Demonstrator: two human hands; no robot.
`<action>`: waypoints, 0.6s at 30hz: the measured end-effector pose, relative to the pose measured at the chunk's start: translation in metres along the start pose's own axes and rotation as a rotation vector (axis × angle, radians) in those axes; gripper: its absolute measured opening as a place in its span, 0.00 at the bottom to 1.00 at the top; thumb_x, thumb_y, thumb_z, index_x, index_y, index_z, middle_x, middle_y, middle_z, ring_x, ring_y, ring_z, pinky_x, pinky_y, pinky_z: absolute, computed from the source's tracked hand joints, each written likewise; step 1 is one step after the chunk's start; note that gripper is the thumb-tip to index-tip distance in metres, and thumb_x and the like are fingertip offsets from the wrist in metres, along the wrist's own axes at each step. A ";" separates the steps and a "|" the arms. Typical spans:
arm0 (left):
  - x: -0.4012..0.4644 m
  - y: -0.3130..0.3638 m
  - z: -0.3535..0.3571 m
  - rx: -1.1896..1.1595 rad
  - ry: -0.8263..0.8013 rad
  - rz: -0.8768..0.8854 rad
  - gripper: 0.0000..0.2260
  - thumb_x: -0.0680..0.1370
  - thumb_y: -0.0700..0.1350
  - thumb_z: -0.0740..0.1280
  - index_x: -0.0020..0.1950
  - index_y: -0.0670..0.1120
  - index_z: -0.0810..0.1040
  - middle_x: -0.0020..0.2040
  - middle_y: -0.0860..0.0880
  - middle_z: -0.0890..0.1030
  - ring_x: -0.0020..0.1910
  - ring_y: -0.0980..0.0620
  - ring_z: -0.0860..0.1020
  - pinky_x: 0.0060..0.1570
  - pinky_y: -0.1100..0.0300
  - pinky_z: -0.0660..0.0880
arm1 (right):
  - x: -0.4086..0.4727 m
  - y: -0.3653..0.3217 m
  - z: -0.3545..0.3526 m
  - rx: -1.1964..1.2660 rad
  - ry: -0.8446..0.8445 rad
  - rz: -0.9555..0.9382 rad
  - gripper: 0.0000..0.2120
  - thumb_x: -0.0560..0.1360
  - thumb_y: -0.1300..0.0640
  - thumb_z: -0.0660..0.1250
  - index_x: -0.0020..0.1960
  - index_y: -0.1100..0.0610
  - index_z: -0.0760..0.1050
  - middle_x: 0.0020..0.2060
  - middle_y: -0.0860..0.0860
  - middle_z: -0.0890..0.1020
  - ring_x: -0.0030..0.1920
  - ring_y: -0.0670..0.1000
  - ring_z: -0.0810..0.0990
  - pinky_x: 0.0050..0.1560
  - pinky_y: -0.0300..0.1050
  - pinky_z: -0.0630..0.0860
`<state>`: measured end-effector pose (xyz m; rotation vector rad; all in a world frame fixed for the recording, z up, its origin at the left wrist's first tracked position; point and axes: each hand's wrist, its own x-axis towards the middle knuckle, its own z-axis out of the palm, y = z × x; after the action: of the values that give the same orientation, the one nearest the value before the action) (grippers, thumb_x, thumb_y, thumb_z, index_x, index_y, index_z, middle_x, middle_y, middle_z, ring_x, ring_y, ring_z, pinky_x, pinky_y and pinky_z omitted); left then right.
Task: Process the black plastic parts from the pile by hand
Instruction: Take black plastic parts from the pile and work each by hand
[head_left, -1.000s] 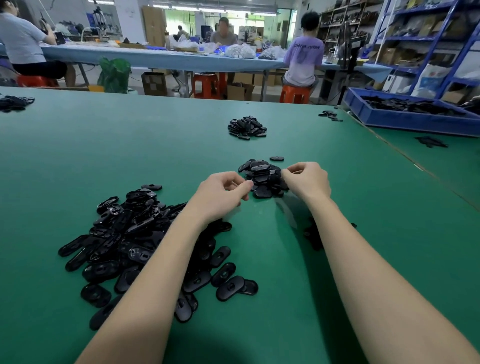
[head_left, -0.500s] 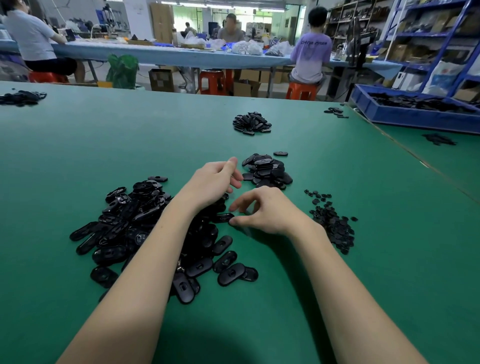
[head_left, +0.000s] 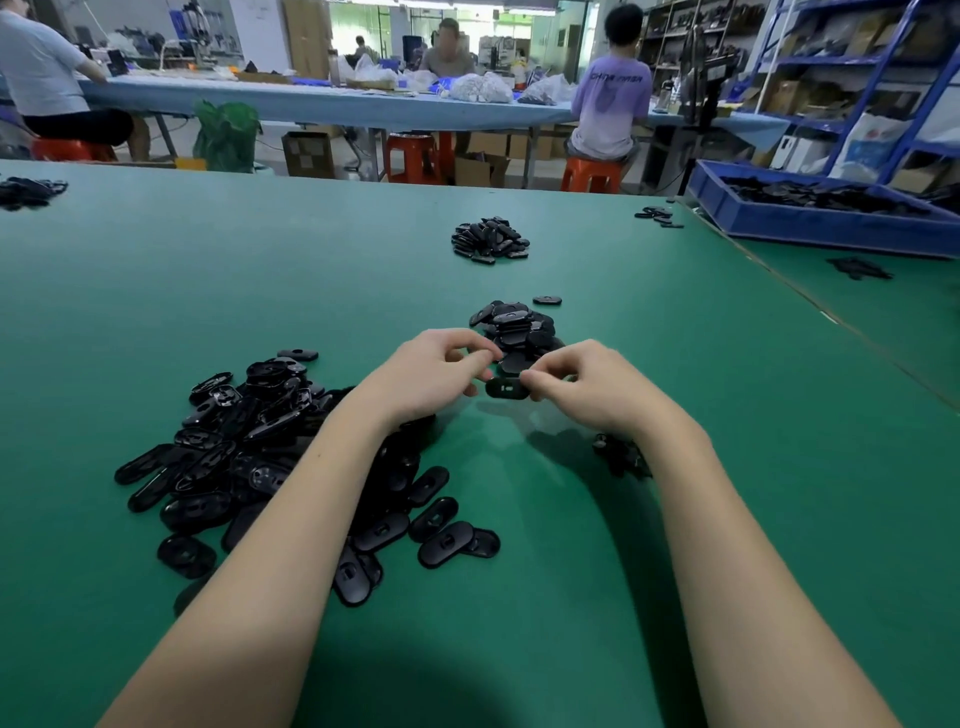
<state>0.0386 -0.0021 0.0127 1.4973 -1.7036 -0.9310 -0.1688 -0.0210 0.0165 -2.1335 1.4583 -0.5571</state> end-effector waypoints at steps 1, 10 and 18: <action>-0.002 0.002 0.003 -0.026 -0.041 0.010 0.07 0.82 0.49 0.65 0.53 0.57 0.83 0.47 0.53 0.86 0.47 0.54 0.85 0.51 0.58 0.77 | -0.001 0.003 -0.006 0.042 0.008 0.013 0.14 0.80 0.45 0.67 0.41 0.50 0.83 0.32 0.43 0.81 0.33 0.42 0.75 0.35 0.36 0.70; -0.005 0.006 0.012 -0.154 -0.072 0.034 0.06 0.77 0.44 0.73 0.53 0.53 0.85 0.41 0.51 0.86 0.40 0.58 0.81 0.43 0.63 0.76 | -0.015 0.021 -0.038 -0.056 -0.042 0.191 0.07 0.74 0.47 0.73 0.39 0.46 0.85 0.35 0.40 0.84 0.35 0.39 0.78 0.35 0.35 0.71; -0.004 0.005 0.012 -0.165 -0.077 0.028 0.06 0.77 0.44 0.73 0.53 0.53 0.84 0.40 0.54 0.85 0.40 0.59 0.80 0.42 0.65 0.75 | -0.024 0.025 -0.045 -0.149 -0.267 0.345 0.07 0.63 0.49 0.81 0.39 0.40 0.86 0.37 0.40 0.87 0.46 0.44 0.85 0.54 0.43 0.81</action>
<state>0.0261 0.0031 0.0102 1.3420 -1.6534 -1.0994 -0.2221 -0.0138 0.0357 -1.9100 1.7002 -0.0367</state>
